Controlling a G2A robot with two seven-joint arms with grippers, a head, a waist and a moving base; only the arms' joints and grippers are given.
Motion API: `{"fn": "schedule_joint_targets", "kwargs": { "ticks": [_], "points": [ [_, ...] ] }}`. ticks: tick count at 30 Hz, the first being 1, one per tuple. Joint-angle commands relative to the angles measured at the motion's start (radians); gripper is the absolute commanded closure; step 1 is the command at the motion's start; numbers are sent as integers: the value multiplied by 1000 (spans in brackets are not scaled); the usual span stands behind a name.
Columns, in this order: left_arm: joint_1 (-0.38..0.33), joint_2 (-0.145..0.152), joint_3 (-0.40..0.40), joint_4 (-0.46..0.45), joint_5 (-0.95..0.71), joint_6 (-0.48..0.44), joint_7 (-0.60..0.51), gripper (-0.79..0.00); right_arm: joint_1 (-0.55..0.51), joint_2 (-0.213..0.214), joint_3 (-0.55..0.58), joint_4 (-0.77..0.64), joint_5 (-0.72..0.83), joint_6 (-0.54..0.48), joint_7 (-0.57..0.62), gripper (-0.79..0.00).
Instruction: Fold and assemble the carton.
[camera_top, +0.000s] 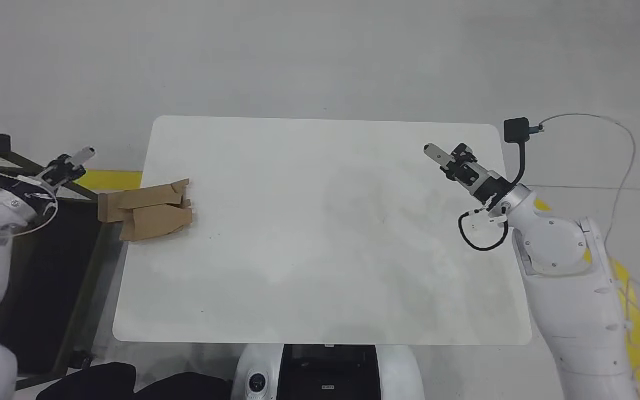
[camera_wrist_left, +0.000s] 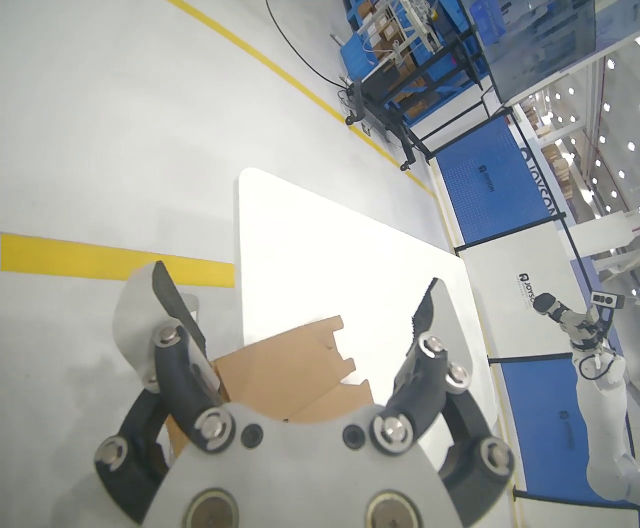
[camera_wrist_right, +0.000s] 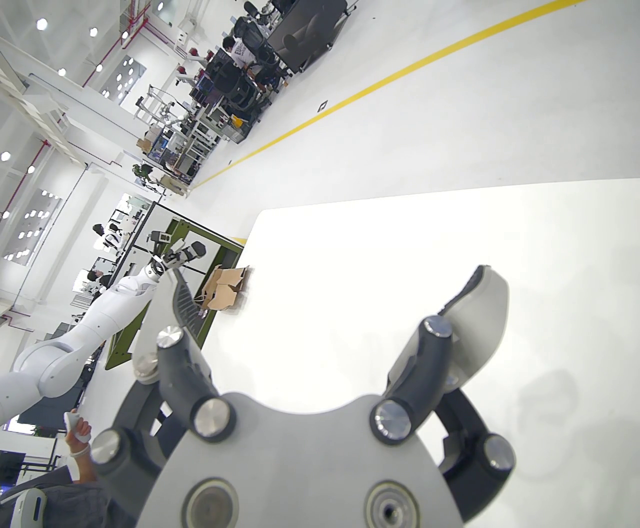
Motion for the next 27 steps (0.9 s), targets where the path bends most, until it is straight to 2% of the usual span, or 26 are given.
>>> {"fn": "schedule_joint_targets", "kwargs": {
  "ticks": [1,7,13,15,21,27],
  "points": [
    [0,0,-4,26,-1,4,-3,-785,0,0,0,0,0,0,0,-785],
    [-13,-1,19,80,79,12,-41,-785,0,0,0,0,0,0,0,-785],
    [-29,-18,53,123,106,9,-103,-785,0,0,0,0,0,0,0,-785],
    [-37,-19,74,130,166,-7,-119,-785,0,0,0,0,0,0,0,-785],
    [-62,-43,116,165,215,-3,-113,-785,0,0,0,0,0,0,0,-785],
    [-95,-69,133,218,186,35,-128,-785,0,0,0,0,0,0,0,-785]
  ]
}}
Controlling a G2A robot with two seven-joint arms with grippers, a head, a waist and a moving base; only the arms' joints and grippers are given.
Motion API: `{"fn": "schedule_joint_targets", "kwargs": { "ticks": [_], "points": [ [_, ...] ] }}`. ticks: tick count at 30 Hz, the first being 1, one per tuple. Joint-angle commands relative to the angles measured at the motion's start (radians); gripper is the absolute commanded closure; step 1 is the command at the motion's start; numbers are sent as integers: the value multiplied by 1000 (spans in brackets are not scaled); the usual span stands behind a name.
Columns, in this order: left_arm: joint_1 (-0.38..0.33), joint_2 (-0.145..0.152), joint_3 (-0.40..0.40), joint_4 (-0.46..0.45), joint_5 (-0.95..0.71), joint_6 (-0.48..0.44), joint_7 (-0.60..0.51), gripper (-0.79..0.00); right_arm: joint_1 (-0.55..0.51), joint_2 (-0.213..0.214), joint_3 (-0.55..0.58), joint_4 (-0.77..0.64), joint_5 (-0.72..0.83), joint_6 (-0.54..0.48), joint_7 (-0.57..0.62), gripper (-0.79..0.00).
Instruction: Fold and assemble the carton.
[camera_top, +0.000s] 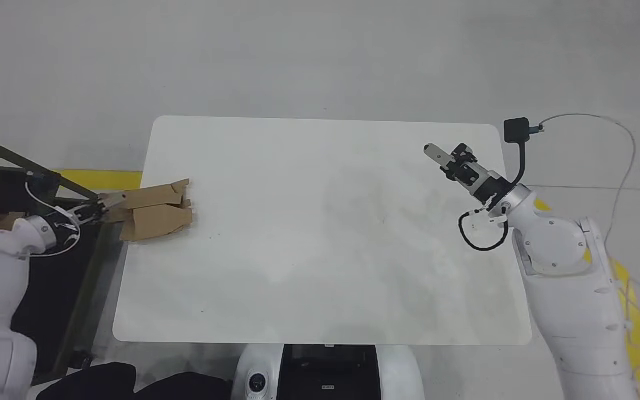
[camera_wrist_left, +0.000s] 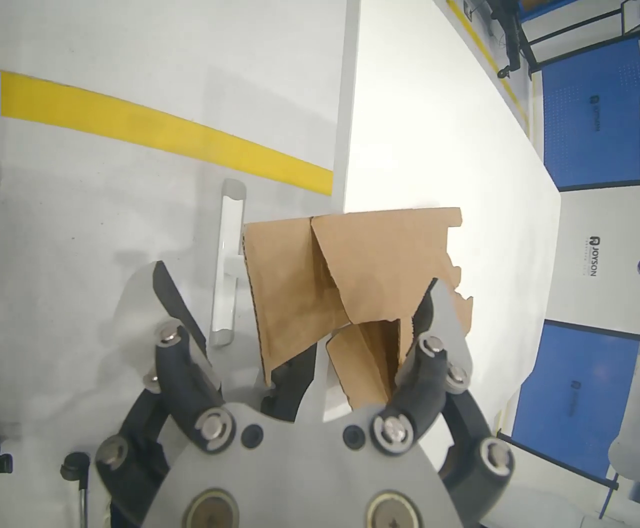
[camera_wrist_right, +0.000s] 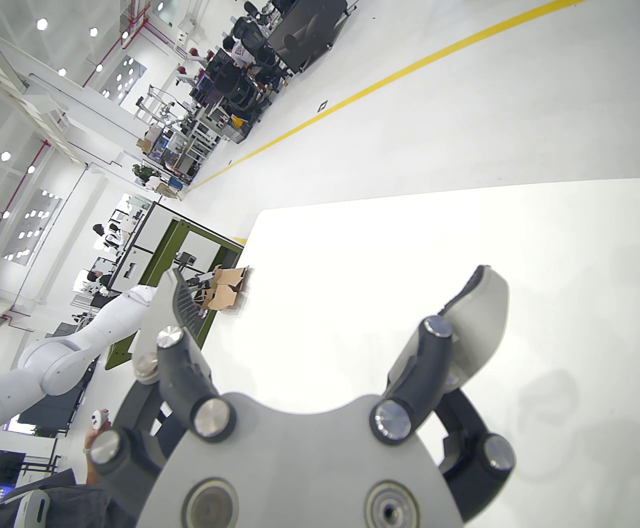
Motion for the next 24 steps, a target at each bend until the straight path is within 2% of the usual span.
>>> {"fn": "schedule_joint_targets", "kwargs": {
  "ticks": [1,4,5,6,7,8,11,14,16,17,24],
  "points": [
    [-11,-7,4,18,-9,12,-9,-785,0,0,0,0,0,0,0,-785],
    [-25,-14,10,38,-7,16,-19,-785,0,0,0,0,0,0,0,-785],
    [-29,-16,11,46,-8,19,-20,-677,0,0,0,0,0,0,0,-785],
    [-33,-17,11,53,-9,23,-21,-505,0,0,0,0,0,0,0,-785],
    [-38,-18,11,58,-9,23,-24,-385,0,0,0,0,0,0,0,-785],
    [-42,-19,11,64,-10,24,-26,-317,0,0,0,0,0,0,0,-785],
    [-52,-21,9,79,-14,28,-33,-188,0,0,0,0,0,0,0,-785],
    [-59,-22,6,90,-22,32,-38,-114,0,0,0,0,0,0,0,-785],
    [-63,-23,2,96,-31,34,-41,-18,0,0,0,0,0,0,0,-785],
    [-64,-23,0,99,-35,34,-44,0,0,0,0,0,0,0,0,-785],
    [-79,-22,-27,94,-102,20,-82,0,0,0,0,0,0,0,0,-785]
  ]
}}
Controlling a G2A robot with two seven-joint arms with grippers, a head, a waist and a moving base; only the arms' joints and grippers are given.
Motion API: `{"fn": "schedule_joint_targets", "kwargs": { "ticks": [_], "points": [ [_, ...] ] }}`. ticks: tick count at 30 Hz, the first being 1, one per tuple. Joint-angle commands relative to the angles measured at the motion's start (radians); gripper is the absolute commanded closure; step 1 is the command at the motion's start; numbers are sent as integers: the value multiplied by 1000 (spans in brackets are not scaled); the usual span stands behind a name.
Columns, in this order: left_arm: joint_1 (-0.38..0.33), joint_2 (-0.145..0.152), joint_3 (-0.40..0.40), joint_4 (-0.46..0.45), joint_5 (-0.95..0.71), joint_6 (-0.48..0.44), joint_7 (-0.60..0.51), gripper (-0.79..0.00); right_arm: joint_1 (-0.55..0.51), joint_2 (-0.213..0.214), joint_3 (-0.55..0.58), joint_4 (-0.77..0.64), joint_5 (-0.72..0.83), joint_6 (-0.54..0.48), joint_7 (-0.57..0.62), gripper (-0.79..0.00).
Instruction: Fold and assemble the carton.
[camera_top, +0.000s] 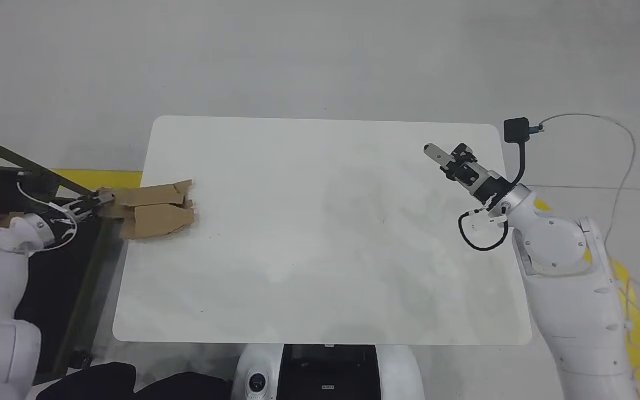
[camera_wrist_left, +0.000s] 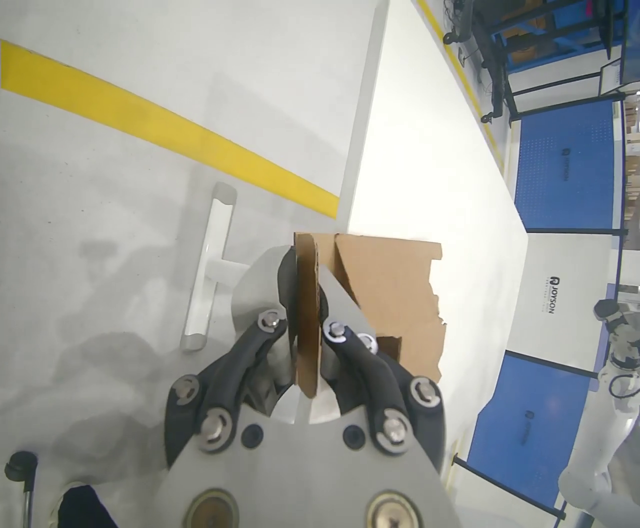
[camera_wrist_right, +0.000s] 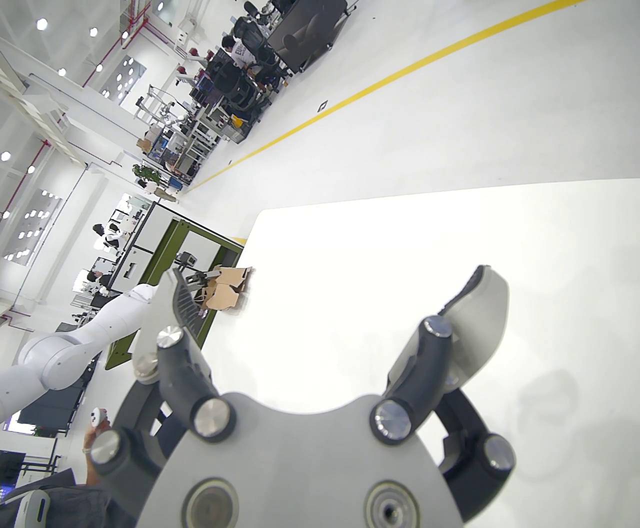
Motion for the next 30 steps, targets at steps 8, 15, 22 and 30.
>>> {"fn": "schedule_joint_targets", "kwargs": {
  "ticks": [8,15,22,30],
  "points": [
    [-37,8,-78,-50,-200,-44,-108,0,0,0,0,0,0,0,0,-785],
    [-28,10,-105,-200,-359,32,-183,0,0,0,0,0,0,0,0,-785],
    [-29,-9,-81,-316,-468,86,-238,0,0,0,0,0,0,0,0,-785],
    [-66,-71,12,-381,-532,129,-258,0,0,0,0,0,0,0,0,-785]
  ]
}}
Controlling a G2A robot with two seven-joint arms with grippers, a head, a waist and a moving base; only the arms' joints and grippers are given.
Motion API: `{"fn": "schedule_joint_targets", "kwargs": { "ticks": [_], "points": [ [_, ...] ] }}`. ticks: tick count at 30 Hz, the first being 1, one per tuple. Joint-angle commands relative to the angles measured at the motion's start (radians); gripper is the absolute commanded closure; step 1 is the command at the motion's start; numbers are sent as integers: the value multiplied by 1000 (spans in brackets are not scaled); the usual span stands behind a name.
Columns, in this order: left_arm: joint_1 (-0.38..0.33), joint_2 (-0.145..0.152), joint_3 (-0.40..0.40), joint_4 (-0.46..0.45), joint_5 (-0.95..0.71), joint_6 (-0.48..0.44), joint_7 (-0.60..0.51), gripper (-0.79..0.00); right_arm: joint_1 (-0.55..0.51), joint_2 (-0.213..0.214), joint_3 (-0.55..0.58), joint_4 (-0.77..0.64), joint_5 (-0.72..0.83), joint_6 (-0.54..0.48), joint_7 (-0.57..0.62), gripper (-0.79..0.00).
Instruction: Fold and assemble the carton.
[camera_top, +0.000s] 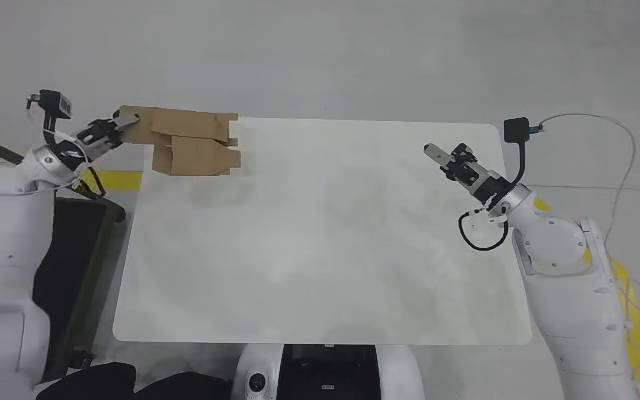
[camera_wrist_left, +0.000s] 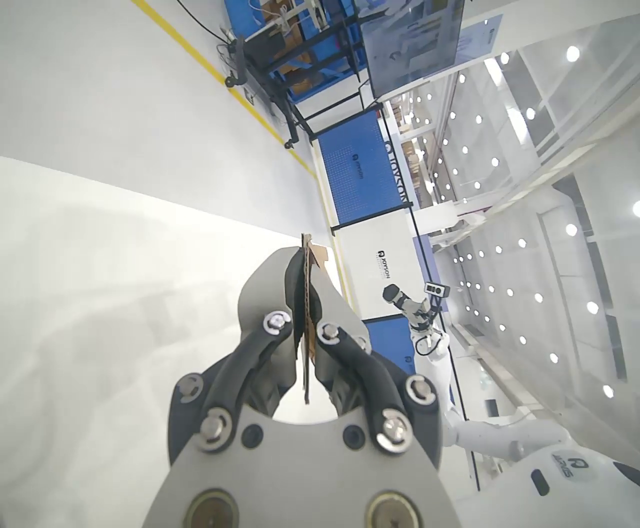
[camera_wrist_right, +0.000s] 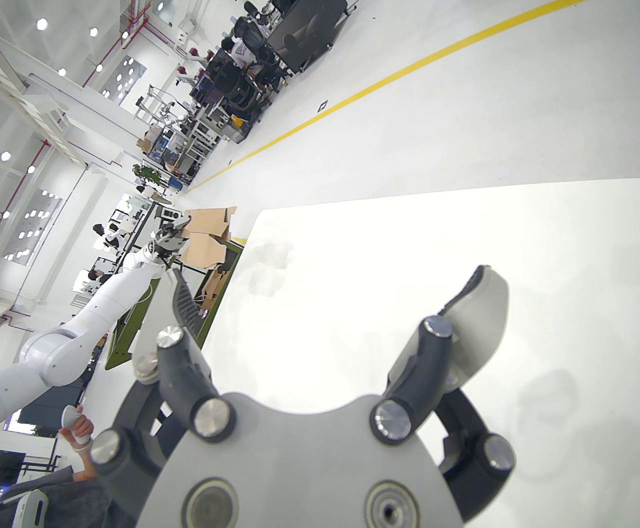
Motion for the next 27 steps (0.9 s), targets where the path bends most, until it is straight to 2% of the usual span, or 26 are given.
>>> {"fn": "schedule_joint_targets", "kwargs": {
  "ticks": [1,12,17,27],
  "points": [
    [-9,-18,33,-28,-2,8,3,0,0,0,0,0,0,0,0,-785],
    [-81,-102,184,-182,4,18,-6,0,0,0,0,0,0,0,0,-785],
    [-85,-133,244,-244,-26,29,-49,0,0,0,0,0,0,0,0,-785],
    [-93,-181,346,-297,-34,48,-68,0,0,0,0,0,0,0,0,-785]
  ]
}}
